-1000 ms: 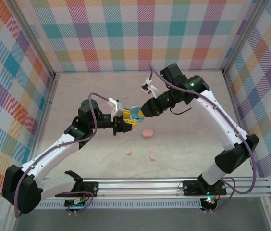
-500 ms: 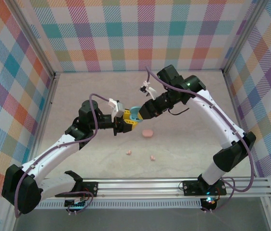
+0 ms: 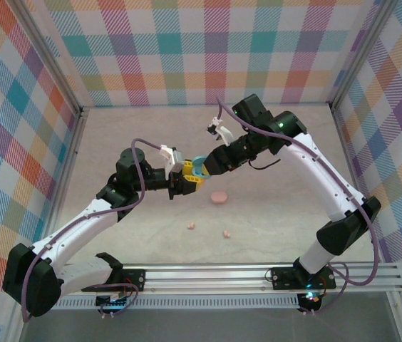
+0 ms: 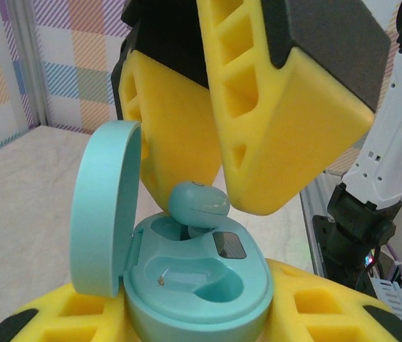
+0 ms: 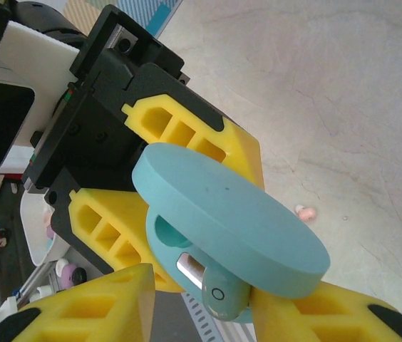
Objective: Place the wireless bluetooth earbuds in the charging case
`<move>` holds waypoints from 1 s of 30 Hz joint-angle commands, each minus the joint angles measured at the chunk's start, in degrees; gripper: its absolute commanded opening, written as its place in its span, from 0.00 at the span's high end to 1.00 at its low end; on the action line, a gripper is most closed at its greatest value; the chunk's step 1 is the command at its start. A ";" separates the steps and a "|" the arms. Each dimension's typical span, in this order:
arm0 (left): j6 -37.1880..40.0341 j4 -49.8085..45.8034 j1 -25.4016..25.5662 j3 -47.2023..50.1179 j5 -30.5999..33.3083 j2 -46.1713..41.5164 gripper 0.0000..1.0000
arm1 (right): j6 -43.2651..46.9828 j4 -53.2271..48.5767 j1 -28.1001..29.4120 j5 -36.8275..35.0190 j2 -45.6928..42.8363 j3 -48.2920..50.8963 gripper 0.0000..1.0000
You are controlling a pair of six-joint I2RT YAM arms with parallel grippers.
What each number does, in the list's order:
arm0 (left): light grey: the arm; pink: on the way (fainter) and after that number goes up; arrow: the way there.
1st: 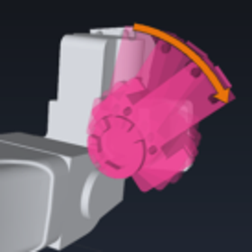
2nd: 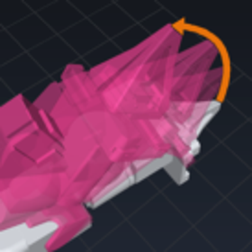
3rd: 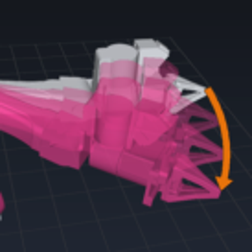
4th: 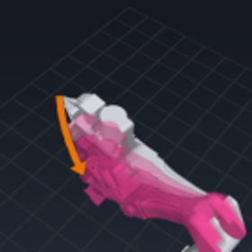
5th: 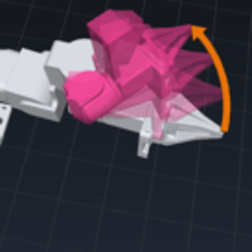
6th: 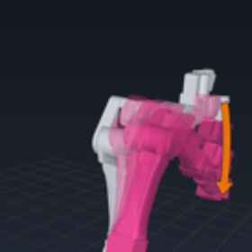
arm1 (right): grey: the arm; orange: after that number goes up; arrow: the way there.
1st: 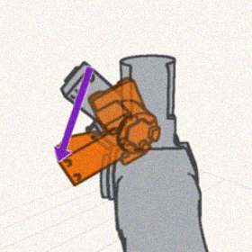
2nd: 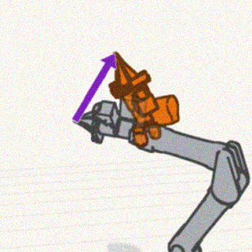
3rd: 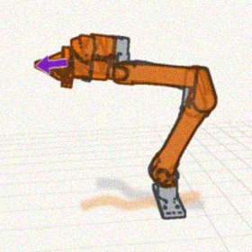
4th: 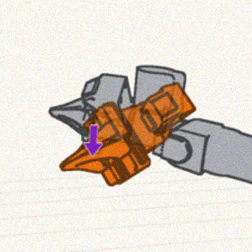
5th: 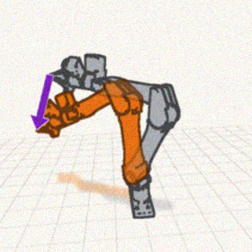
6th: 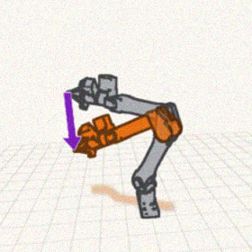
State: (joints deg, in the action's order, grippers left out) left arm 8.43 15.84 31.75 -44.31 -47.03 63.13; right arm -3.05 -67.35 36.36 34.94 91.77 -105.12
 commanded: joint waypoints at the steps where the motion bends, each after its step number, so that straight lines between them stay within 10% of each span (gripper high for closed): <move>1: 0.54 6.31 1.56 0.02 -4.82 -2.25 0.78 | -1.10 2.94 -0.24 -4.40 -0.81 -1.22 0.58; 20: 0.71 6.58 1.56 0.77 -2.65 -2.67 0.78 | -3.81 4.58 -0.24 -9.13 -5.95 -1.49 0.54; 30: -1.28 6.82 1.56 -0.50 -1.78 -1.98 0.78 | -16.93 22.66 -5.26 -1.63 -16.12 15.64 0.46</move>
State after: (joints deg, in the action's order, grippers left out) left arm 8.12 19.92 32.62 -44.16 -47.51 61.58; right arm -14.20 -52.82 32.42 29.26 77.03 -93.08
